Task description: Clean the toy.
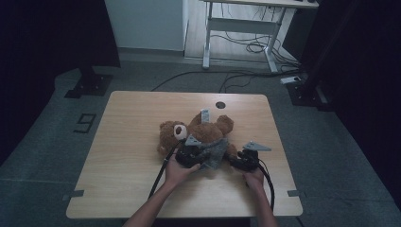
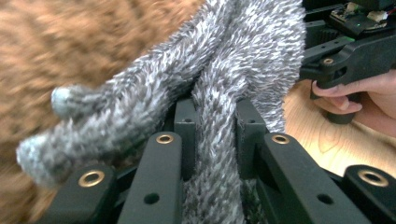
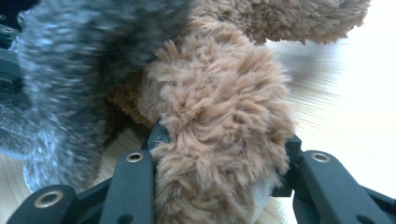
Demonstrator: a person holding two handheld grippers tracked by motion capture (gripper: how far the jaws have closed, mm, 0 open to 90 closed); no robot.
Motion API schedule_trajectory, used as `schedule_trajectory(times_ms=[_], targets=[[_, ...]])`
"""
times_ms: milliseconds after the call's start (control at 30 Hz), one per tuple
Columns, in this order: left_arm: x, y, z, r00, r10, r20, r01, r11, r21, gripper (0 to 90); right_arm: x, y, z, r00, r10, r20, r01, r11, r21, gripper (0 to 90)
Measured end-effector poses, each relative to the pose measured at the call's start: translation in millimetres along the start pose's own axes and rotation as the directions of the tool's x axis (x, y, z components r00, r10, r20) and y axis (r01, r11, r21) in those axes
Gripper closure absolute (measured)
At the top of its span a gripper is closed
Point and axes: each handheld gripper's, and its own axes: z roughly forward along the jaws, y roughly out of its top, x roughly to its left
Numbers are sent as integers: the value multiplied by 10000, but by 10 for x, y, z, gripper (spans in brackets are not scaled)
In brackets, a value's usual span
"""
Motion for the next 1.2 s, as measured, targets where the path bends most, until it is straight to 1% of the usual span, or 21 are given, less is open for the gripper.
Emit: schedule_trajectory(times_ms=[200,267,300,500,633,667,733,833,900,1000,1033,1067,1100,1133,1167,1200], targets=[[165,-159,-144,9992,-374,-156,371,9991,-194,751,-8,2,-5,10000,-25,-59,25,10000,44,565],[244,-239,-218,9982,-564,-213,558,9981,-268,750,-9,0,-6,10000,-53,-80,53,10000,72,565],[244,-239,-218,9982,-564,-213,558,9981,-268,750,-9,0,-6,9999,-59,-85,59,10000,80,564],[399,-390,-420,9952,-938,-283,921,9941,-566,750,-13,-6,1,9999,-73,-116,74,9999,94,564],[459,-448,-507,9925,-1158,-399,1129,9913,-673,750,-9,-8,5,9998,-149,-98,151,9998,122,563],[452,-441,-515,9921,-1188,-400,1159,9909,-684,750,-9,-9,7,9999,-137,-103,138,9998,117,562],[401,-382,-517,9939,-1018,-433,988,9928,-671,749,-9,-8,9,9999,-99,-83,100,9999,93,563],[275,-234,-477,9970,-759,-129,747,9943,-756,749,-10,-9,7,10000,6,-67,-6,10000,49,564],[158,-115,-399,9988,-486,62,489,9959,-764,748,-5,-9,7,10000,-43,-62,43,10000,75,564],[7,15,-247,9993,-226,311,247,9974,-677,748,-1,-11,7,10000,12,-69,-11,10000,69,564],[-34,40,-196,9994,-147,304,166,9978,-634,748,-1,-11,7,10000,12,-69,-11,10000,69,564],[-112,79,-96,9997,219,148,-213,9990,-395,748,4,-11,6,10000,14,-52,-13,10000,73,567],[-158,99,-32,9988,497,-48,-498,9985,-216,748,4,-11,6,10000,14,-52,-13,10000,73,567],[-208,118,69,9975,682,-159,-683,9977,-12,748,8,-12,6,10000,20,-41,-20,10000,63,568],[-222,120,140,9981,604,-76,-604,9981,114,748,16,-12,6,10000,21,-14,-21,10000,62,569],[-227,113,198,9981,600,-153,-596,9979,265,749,23,-11,2,10000,-36,35,35,10000,87,571]])
